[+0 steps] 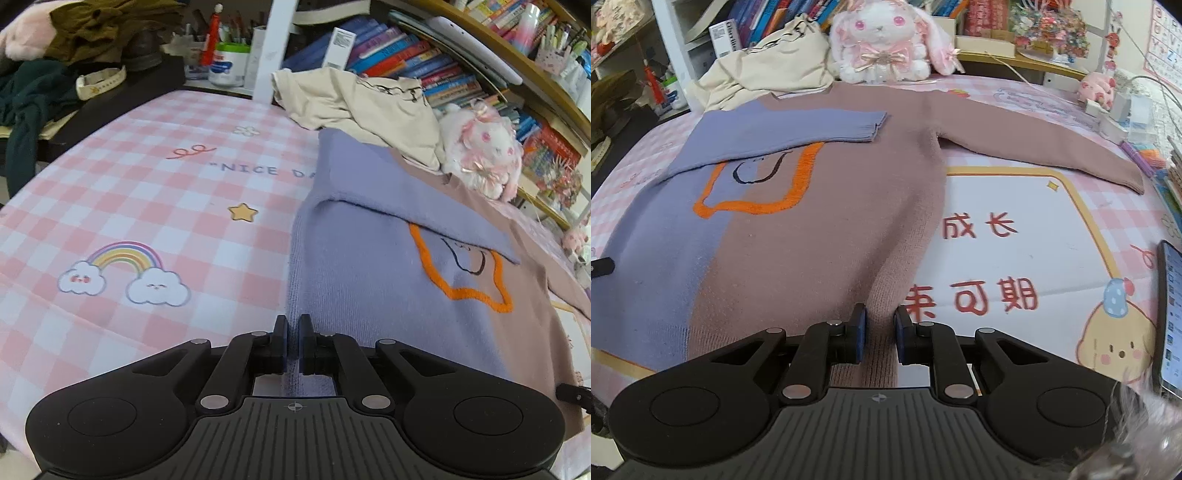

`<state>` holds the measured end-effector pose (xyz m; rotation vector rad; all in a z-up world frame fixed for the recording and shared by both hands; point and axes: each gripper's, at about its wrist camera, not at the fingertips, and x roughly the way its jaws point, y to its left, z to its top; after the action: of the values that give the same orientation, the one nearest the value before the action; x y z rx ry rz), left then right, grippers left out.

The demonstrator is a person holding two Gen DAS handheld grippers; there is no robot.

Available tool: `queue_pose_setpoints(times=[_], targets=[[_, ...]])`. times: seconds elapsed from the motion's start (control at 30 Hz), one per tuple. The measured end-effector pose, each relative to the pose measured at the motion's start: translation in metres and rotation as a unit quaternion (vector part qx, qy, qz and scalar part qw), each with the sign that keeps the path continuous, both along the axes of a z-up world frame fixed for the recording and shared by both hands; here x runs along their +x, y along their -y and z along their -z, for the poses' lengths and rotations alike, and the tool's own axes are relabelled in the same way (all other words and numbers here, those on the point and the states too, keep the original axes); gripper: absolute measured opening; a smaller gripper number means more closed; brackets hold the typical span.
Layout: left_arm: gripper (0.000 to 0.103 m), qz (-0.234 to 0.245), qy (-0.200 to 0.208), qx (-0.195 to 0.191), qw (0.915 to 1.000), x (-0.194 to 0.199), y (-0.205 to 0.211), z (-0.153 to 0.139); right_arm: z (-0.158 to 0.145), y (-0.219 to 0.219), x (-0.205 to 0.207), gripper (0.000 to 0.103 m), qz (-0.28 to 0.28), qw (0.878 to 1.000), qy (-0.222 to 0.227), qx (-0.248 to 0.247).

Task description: Fold clothes

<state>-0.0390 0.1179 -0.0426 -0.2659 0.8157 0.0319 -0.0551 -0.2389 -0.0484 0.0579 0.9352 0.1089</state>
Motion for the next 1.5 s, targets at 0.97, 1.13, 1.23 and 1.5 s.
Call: queue_pose_setpoints(times=[0.97, 1.13, 1.23, 1.5], targets=[[0.004, -0.023, -0.009, 0.005, 0.9997, -0.003, -0.029, 0.001, 0.000, -0.029, 0.001, 0.016, -0.051, 0.999, 0.004, 0.002], [0.008, -0.016, -0.012, 0.018, 0.9996, -0.003, -0.026, 0.000, 0.000, -0.028, 0.001, 0.019, -0.044, 0.999, 0.005, 0.002], [0.013, -0.019, -0.010, 0.030, 0.9993, -0.005, -0.022, -0.004, -0.004, -0.028, -0.003, 0.046, -0.033, 0.999, 0.012, -0.006], [0.083, -0.007, 0.041, 0.080, 0.9960, -0.023, 0.000, -0.028, -0.021, -0.029, -0.020, 0.090, 0.008, 0.998, 0.062, -0.030]])
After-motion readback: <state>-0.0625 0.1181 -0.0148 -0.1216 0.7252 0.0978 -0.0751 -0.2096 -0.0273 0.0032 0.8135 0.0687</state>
